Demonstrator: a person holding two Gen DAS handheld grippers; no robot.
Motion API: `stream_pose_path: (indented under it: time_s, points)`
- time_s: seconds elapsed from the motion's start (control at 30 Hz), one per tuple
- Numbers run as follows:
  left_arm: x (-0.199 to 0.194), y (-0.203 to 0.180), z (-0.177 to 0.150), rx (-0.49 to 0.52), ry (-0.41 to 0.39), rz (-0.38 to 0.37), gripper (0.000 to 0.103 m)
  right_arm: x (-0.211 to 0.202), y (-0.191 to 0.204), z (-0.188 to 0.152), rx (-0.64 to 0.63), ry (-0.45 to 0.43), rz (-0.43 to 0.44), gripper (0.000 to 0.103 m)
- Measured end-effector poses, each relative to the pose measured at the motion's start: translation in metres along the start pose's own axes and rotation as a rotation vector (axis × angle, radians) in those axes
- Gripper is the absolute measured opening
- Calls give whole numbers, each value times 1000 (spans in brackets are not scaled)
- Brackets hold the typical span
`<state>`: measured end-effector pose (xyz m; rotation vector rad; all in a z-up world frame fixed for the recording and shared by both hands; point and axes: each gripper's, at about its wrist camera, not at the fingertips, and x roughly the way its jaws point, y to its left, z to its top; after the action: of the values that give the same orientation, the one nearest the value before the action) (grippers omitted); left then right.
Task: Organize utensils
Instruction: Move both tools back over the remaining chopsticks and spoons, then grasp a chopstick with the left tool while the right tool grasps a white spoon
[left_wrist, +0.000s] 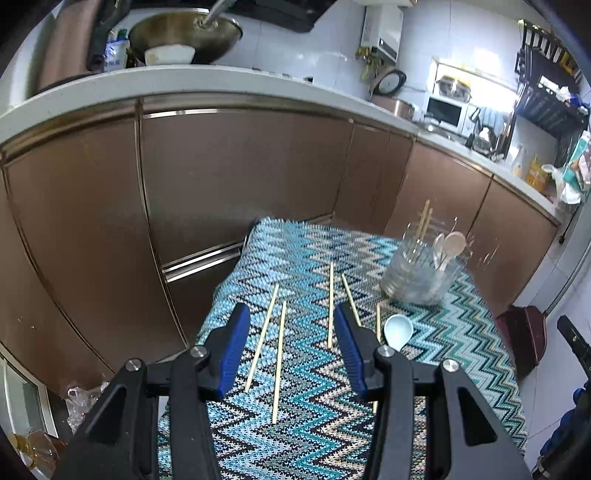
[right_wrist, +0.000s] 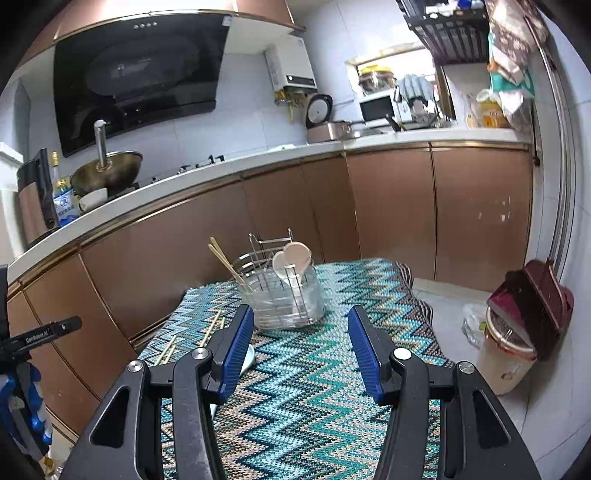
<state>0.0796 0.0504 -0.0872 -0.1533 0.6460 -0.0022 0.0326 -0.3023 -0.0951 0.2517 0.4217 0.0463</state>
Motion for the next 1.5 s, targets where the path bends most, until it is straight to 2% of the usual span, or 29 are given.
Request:
stream_pose_path:
  time_s: [0.3,0.67,0.97,1.1,1.23,1.33,1.5]
  points:
    - [59,2,-5,12,123,-3,45,54,4,-5,-14,105,51,53]
    - [158,-14,17,-13,397,-155,45,137,21,-27,-29,342,252,51]
    - [239,-40,41,27,532,-156,44,186,34,-39,-59,450,308,46]
    - [269,-49,45,42,572,-138,43,202,35,-43,-73,491,313,44]
    - [291,-57,50,50,599,-137,37,220,38,-45,-77,522,335,42]
    - [308,-63,53,64,624,-146,29,234,39,-46,-64,541,364,40]
    - [325,-71,57,108,641,-133,24,257,39,-48,-28,591,427,37]
